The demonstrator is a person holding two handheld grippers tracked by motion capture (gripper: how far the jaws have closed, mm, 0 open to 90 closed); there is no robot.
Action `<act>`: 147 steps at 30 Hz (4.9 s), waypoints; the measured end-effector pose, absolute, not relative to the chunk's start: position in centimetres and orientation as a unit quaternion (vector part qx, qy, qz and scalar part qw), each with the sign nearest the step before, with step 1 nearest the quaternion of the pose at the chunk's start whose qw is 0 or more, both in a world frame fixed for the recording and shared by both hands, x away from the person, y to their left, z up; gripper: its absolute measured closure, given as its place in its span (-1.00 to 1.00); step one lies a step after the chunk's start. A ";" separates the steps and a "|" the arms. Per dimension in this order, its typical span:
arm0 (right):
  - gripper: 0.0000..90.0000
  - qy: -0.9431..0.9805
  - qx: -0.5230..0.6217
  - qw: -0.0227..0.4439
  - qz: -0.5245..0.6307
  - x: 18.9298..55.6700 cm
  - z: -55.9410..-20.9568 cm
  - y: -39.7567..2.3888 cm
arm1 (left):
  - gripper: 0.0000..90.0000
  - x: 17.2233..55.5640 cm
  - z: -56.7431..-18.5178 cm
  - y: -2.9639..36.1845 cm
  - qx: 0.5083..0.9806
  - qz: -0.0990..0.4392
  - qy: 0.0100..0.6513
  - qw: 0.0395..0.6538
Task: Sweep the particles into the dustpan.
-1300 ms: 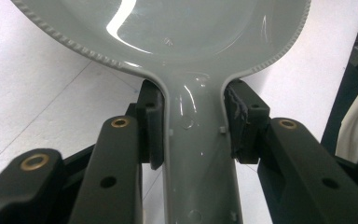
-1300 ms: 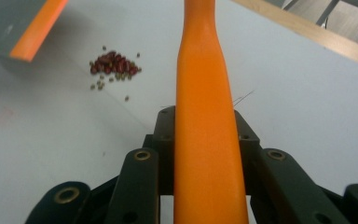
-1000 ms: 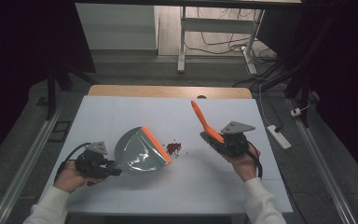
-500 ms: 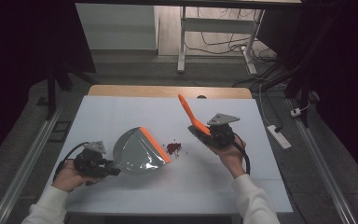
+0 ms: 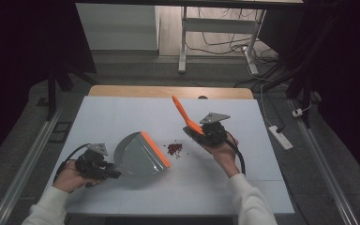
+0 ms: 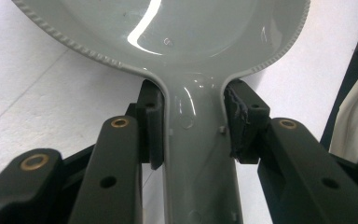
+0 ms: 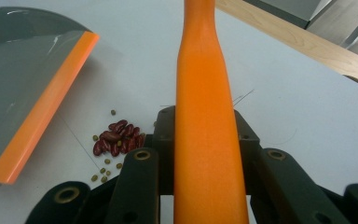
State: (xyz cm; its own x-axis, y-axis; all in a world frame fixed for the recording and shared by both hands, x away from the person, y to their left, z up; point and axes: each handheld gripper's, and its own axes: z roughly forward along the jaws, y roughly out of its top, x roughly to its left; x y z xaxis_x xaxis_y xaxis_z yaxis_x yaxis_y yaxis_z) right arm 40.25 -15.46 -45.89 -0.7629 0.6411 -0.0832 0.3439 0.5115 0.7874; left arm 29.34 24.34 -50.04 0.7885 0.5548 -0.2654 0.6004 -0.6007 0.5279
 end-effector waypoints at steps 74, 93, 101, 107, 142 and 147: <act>0.55 0.885 0.260 0.161 0.351 41.0 -50.1 -9.5 | 0.39 30.6 -51.0 21.6 0.905 -0.078 0.308 0.284; 0.55 0.891 0.234 0.149 0.358 40.0 -50.0 -7.8 | 0.38 30.6 -51.0 21.5 0.906 -0.077 0.307 0.281; 0.55 0.893 0.226 0.130 0.367 39.5 -50.1 -6.9 | 0.39 30.6 -51.0 21.5 0.906 -0.077 0.307 0.281; 0.55 0.895 0.218 0.125 0.369 39.1 -50.0 -6.3 | 0.38 30.6 -51.0 21.5 0.906 -0.077 0.307 0.280; 0.56 0.886 0.248 0.117 0.373 38.6 -50.1 -7.1 | 0.38 30.5 -51.0 21.4 0.906 -0.075 0.309 0.280; 0.55 0.888 0.237 0.117 0.376 37.9 -50.0 -6.5 | 0.39 30.5 -51.0 21.5 0.907 -0.076 0.307 0.279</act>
State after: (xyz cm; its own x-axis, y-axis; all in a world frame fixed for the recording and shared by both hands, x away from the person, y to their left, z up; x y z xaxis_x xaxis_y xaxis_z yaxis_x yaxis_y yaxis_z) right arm 37.87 -6.54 -50.02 -0.8606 0.5085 -0.0299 0.3325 0.6053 0.7233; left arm 30.49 21.48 -50.99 0.8005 0.5141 -0.3079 0.5983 -0.6566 0.4592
